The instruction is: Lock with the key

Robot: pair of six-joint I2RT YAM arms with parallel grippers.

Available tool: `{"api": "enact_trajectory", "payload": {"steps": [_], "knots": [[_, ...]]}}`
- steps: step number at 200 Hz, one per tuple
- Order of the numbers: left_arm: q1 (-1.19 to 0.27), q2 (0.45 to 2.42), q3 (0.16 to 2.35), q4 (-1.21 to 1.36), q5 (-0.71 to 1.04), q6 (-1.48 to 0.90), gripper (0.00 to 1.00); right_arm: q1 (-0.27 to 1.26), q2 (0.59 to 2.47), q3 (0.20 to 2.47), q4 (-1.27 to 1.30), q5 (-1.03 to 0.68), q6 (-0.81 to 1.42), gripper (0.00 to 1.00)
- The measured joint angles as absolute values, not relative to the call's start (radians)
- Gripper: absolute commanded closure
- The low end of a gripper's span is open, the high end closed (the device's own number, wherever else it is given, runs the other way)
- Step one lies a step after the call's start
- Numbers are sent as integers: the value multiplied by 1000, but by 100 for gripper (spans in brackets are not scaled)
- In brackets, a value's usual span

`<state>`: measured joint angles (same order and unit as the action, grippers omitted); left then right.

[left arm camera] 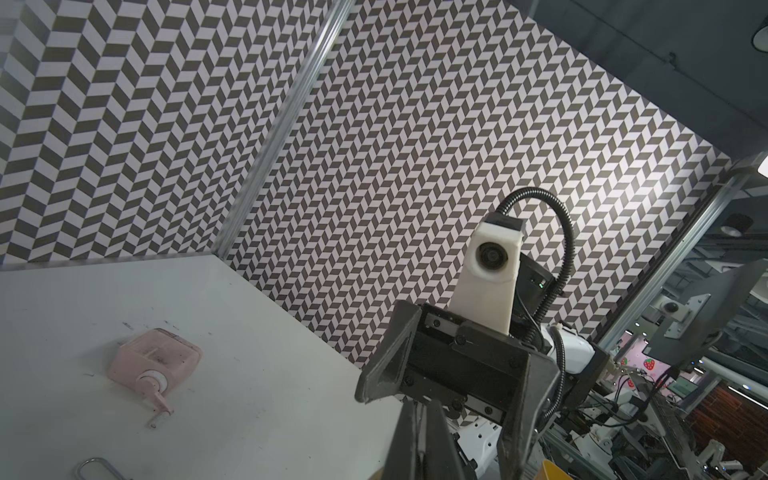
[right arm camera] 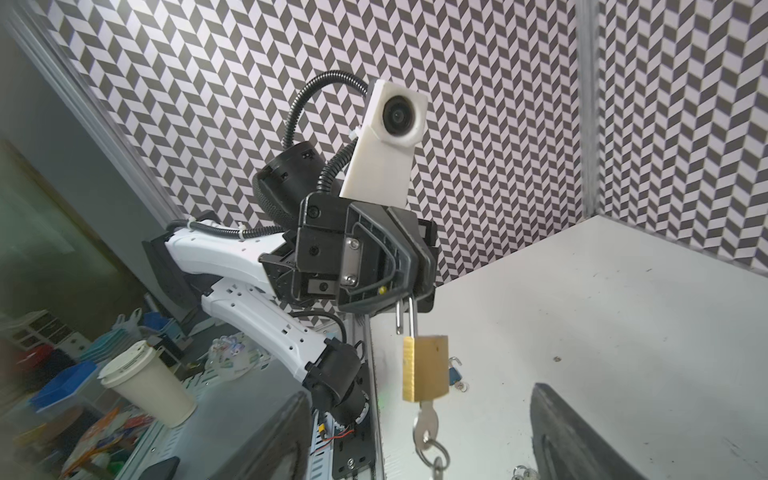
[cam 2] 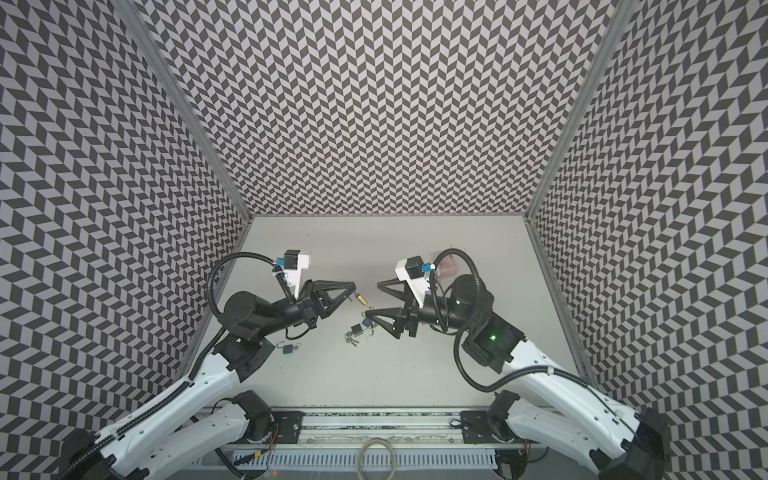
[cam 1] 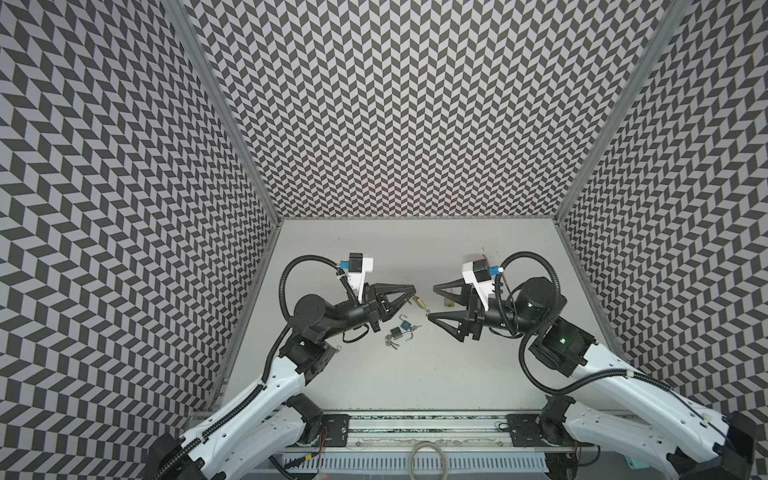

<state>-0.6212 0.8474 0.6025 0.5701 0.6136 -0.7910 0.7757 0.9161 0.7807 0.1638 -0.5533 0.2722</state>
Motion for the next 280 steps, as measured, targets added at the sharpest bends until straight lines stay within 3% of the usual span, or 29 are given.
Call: {"api": "enact_trajectory", "payload": {"steps": [78,121,156,216,280], "knots": [[-595,832,534,757,543,-958,100,776,839,534,602,-447,574,21],[-595,838,535,847,555,-1003,100,785,921,538,811,-493,690,21],[-595,847,535,881,563,-1027,100,849,983,625,791,-492,641,23],[-595,864,535,915,566,-1049,100,897,1058,744,707,-445,480,39],[-595,874,535,939,567,-1061,100,930,1108,752,617,-403,389,69]]}}
